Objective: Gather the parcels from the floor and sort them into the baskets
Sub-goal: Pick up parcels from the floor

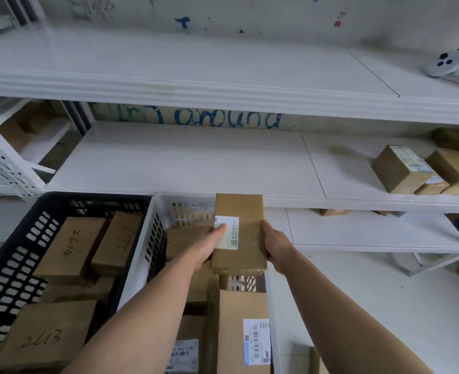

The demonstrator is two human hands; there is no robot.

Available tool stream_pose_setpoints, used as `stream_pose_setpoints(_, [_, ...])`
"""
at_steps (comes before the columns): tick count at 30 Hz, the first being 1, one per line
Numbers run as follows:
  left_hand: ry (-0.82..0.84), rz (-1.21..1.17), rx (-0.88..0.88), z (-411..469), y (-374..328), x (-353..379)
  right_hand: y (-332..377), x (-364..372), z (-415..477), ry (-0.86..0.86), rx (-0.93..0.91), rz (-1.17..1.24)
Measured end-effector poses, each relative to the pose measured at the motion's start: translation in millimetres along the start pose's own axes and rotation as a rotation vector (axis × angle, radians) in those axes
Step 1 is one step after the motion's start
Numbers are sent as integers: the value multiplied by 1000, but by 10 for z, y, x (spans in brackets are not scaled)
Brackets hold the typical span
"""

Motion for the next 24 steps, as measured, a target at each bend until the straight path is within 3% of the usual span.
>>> stream_pose_setpoints(8, [76, 164, -142, 485, 356, -157, -126, 25, 308, -142, 65, -199])
stream_pose_setpoints(15, [71, 238, -115, 597, 376, -206, -188, -113, 267, -297, 64, -254])
stream_pose_setpoints(19, [109, 239, -152, 641, 410, -134, -198, -200, 222, -366, 54, -354])
stream_pose_setpoints(24, [136, 159, -175, 650, 357, -164, -218, -199, 199, -409, 69, -314])
Point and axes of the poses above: each hand's wrist, its own z-axis towards the middle knuckle, its own x-axis out of the palm, y = z × x, the point moved 7 cm from there along z, towards the middle knuckle, and after that the axes turned 1 degree about x, right-handed, at the moved point
